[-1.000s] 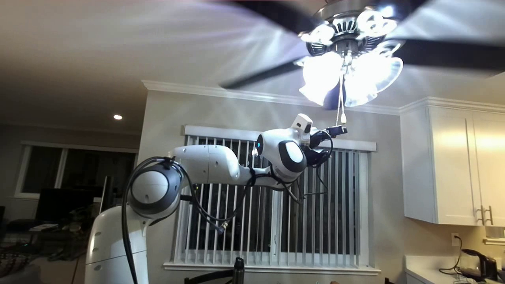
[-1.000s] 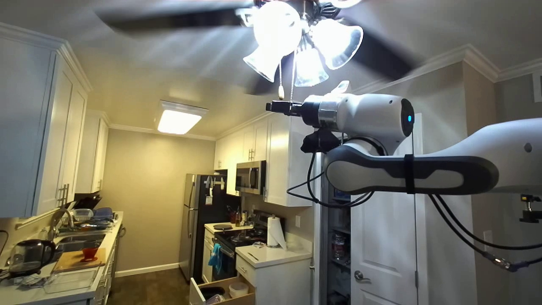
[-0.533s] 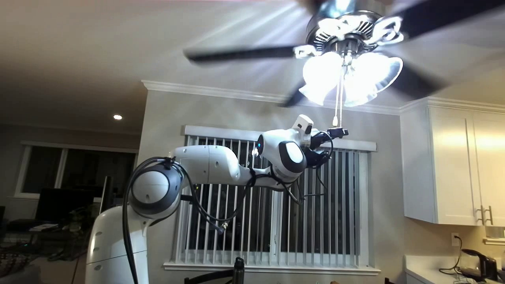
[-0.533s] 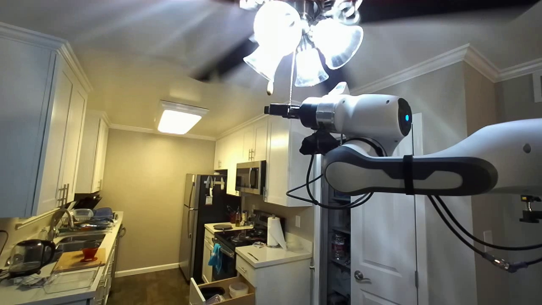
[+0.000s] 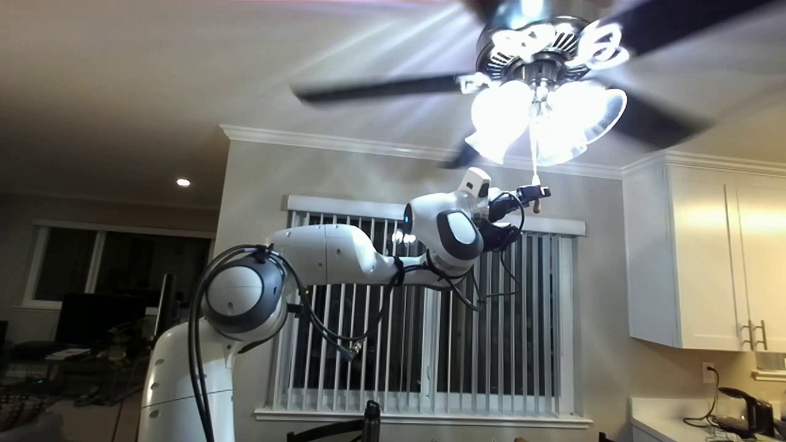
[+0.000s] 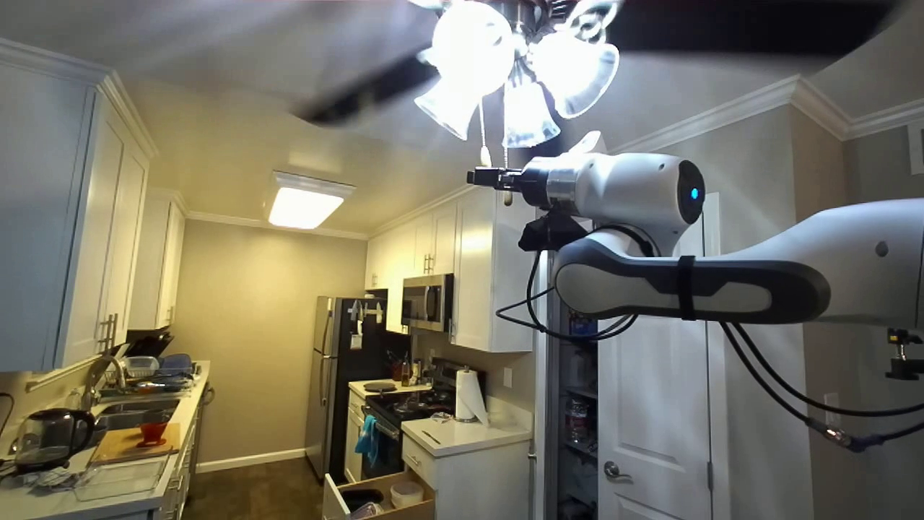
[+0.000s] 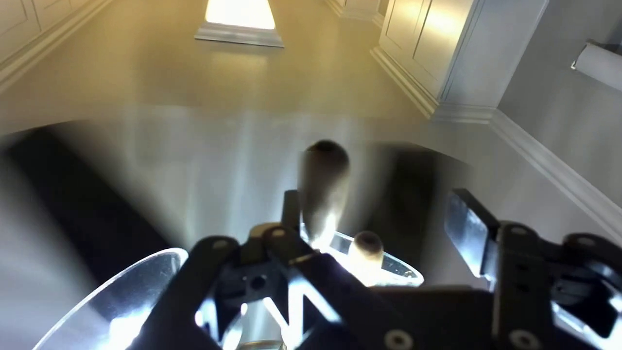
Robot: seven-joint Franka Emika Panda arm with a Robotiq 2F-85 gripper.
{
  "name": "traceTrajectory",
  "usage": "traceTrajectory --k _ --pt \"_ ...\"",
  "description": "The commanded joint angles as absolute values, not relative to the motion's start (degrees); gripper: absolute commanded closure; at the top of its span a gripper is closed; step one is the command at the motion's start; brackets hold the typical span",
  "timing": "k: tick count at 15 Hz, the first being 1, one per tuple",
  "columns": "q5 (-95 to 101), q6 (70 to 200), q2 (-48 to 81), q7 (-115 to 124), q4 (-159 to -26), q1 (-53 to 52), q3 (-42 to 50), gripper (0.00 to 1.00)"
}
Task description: Turn off the lights on the chandelier.
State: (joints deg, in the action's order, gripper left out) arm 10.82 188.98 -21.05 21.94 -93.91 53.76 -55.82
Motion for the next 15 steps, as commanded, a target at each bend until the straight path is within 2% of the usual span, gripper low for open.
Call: traceTrajectory --k 1,8,15 --pt "9.2 189.1 -22.1 23.8 -92.4 58.2 -58.3 0.53" --pt "7.2 188.6 -22.9 23.1 -91.6 61.8 -60.5 0.99" --pt "7.6 187.5 -22.4 22.4 -91.6 60.6 -59.7 0.99"
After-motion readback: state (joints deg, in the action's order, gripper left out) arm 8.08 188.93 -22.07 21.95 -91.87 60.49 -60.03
